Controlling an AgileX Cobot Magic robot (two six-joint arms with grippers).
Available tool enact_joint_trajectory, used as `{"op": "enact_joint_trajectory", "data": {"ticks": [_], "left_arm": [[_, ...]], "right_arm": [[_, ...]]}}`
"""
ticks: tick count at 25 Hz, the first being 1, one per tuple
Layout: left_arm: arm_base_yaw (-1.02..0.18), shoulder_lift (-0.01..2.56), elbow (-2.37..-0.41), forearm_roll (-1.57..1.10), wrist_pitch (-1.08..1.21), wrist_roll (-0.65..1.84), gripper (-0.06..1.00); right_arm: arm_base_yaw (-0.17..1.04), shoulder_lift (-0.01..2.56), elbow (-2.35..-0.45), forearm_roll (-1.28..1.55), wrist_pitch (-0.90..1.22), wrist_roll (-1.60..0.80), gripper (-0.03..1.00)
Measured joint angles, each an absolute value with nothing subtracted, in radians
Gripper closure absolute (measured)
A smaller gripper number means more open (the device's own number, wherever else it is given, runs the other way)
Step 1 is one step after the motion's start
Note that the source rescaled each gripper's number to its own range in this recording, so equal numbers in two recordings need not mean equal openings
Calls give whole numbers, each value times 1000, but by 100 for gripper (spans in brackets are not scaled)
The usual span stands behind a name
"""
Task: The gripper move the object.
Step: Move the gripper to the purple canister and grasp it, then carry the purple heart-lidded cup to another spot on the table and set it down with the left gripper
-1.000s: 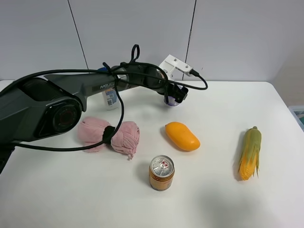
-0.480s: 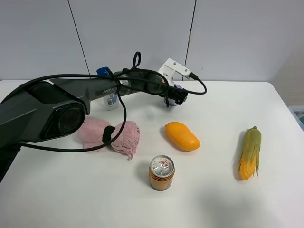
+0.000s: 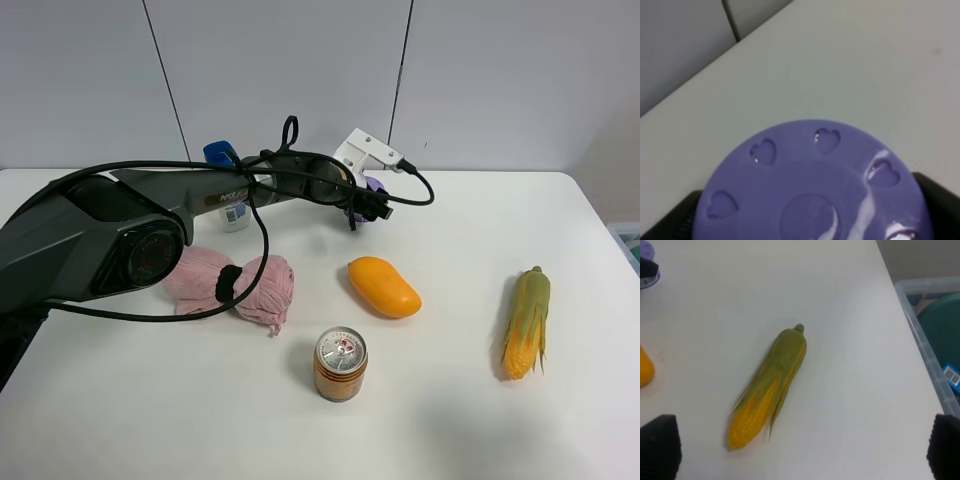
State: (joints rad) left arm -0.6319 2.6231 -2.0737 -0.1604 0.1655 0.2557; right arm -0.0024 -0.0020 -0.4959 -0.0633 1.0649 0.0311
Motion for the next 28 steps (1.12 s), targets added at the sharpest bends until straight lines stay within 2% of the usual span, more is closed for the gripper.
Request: {"op": "enact_joint_trajectory", "data": {"ticks": [4, 8, 18, 24, 28], "left_arm": [[-633, 2622, -2074, -159, 171, 256, 93], [-646, 2565, -2073, -151, 271, 258, 93], [-746, 2134, -2074, -129, 553, 259, 93], [-754, 1938, -2074, -12, 816, 173, 93], [-738, 1836, -2060, 83, 904, 102, 93]], "right_arm": [[-2, -2, -496, -63, 1065, 31, -3], [-2, -2, -496, -63, 1065, 31, -3], [-2, -2, -496, -63, 1065, 31, -3], [-2, -2, -496, -63, 1065, 31, -3], [-2, -2, -496, -63, 1065, 31, -3]]}}
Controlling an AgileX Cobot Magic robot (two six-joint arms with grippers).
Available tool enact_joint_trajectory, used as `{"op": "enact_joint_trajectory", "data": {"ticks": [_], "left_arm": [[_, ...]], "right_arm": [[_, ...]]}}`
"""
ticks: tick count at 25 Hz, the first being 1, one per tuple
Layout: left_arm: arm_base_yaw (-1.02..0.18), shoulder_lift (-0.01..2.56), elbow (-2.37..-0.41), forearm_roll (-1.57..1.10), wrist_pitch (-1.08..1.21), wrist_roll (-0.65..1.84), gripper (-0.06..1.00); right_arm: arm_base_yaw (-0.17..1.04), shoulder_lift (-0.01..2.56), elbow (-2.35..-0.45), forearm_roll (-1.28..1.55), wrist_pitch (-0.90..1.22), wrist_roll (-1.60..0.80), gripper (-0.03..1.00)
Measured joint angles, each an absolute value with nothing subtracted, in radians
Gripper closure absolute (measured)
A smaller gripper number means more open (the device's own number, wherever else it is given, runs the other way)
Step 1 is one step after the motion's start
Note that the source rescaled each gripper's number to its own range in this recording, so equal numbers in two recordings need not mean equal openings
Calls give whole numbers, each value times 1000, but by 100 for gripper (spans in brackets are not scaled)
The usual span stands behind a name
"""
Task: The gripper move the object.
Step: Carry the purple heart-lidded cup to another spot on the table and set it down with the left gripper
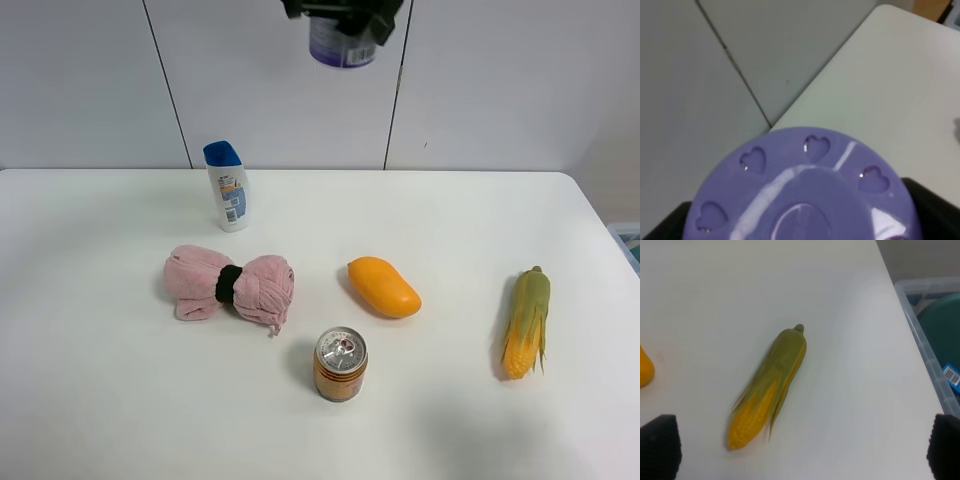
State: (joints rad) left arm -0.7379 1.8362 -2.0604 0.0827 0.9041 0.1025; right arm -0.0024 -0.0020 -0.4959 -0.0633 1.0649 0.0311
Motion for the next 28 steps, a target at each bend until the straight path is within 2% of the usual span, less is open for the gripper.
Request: {"op": "enact_joint_trajectory", "data": {"ticks": [7, 12, 17, 22, 28], "left_arm": [[-656, 1582, -1857, 105, 869, 89, 93], [-529, 1366, -1572, 106, 725, 88, 93], [-347, 1187, -1211, 78, 473, 88, 93], [-214, 1179, -923, 54, 212, 86, 93], [-150, 1330, -801, 52, 14, 86, 93]], "right_arm": [[-2, -2, -496, -63, 1065, 31, -3], [-2, -2, -496, -63, 1065, 31, -3], [-2, -2, -496, -63, 1065, 31, -3], [-2, -2, -496, -63, 1065, 31, -3], [-2, -2, -496, -63, 1065, 31, -3]]}}
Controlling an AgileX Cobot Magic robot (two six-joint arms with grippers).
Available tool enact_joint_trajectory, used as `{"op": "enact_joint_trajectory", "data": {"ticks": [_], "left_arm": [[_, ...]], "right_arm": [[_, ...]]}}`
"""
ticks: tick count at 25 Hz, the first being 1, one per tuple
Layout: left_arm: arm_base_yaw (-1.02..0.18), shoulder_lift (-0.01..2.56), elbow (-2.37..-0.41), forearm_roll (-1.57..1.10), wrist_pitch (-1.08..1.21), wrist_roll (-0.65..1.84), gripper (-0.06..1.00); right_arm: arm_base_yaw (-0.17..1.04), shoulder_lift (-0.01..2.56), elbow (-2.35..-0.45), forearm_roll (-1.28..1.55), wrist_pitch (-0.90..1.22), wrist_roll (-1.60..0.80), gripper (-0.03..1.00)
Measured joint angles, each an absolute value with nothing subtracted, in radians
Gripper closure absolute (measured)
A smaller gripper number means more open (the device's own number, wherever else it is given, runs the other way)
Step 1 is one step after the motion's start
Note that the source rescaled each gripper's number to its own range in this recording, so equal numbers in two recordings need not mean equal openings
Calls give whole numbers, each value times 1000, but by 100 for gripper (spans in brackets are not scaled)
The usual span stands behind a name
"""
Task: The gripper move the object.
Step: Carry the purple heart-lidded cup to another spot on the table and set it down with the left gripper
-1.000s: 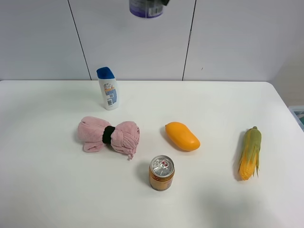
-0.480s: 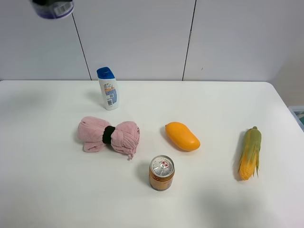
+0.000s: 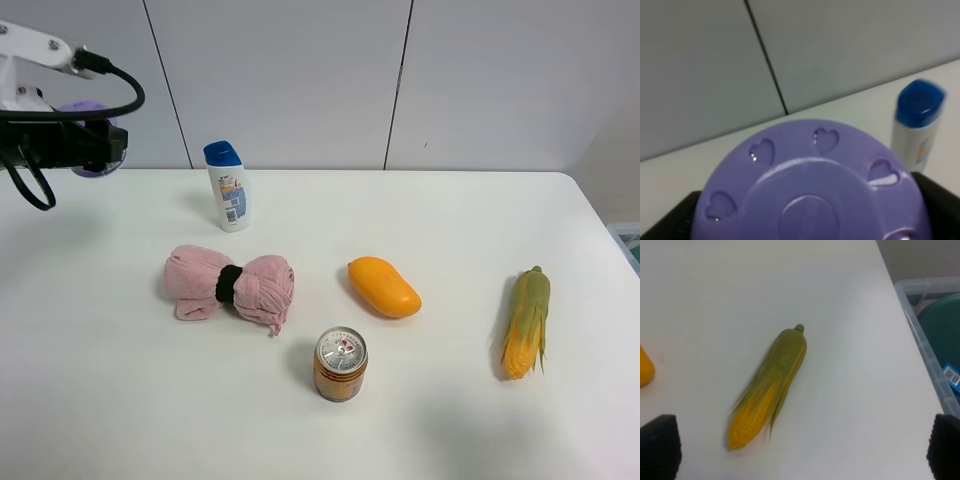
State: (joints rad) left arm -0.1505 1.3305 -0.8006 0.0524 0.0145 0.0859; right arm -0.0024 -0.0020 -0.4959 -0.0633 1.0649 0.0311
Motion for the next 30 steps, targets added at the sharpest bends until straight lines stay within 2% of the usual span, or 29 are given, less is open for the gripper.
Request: {"op": "enact_joint_trajectory", "data": {"ticks": [12, 30], "left_arm": [[-145, 1738, -795, 65, -432, 86, 93], [-25, 1977, -835, 132, -538, 48, 93]], "right_arm": [[-2, -2, -496, -63, 1065, 31, -3], [-2, -2, -496, -63, 1065, 31, -3]]}}
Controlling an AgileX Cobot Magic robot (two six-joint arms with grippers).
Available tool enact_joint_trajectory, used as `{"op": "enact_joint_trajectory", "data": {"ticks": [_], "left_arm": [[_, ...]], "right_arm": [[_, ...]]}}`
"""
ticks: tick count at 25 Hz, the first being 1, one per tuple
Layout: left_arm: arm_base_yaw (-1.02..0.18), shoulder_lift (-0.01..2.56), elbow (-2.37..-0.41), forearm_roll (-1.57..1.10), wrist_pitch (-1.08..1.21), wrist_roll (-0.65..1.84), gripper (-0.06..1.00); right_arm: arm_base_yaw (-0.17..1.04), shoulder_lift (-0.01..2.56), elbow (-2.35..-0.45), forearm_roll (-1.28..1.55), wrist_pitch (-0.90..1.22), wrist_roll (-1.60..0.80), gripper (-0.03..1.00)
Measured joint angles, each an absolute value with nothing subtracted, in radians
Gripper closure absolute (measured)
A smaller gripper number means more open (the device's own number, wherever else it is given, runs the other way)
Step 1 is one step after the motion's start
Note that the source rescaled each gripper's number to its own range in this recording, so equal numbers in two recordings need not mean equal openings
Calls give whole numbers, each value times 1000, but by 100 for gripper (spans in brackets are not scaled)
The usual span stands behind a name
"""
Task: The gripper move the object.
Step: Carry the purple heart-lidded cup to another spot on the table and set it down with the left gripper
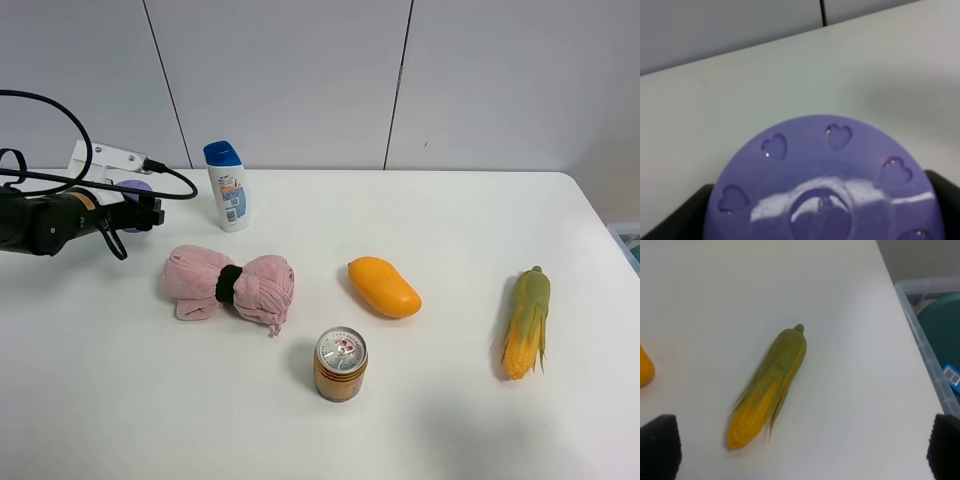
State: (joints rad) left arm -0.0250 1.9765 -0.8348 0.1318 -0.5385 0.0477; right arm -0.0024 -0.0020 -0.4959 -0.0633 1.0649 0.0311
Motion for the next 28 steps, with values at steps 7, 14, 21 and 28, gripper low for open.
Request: {"op": "enact_joint_trajectory", "data": {"ticks": [7, 14, 21, 28], "left_arm": [[-25, 2049, -938, 169, -508, 43, 93], [-25, 2116, -940, 169, -517, 37, 93], [-25, 2135, -949, 169, -548, 36, 93], [-25, 2136, -949, 169, -550, 18, 91]], "right_arm": [[-2, -2, -496, -63, 1065, 31, -3], [-2, -2, -496, -63, 1065, 31, -3], [-2, -2, -496, -63, 1065, 31, -3], [-2, -2, -496, -63, 1065, 31, -3]]}}
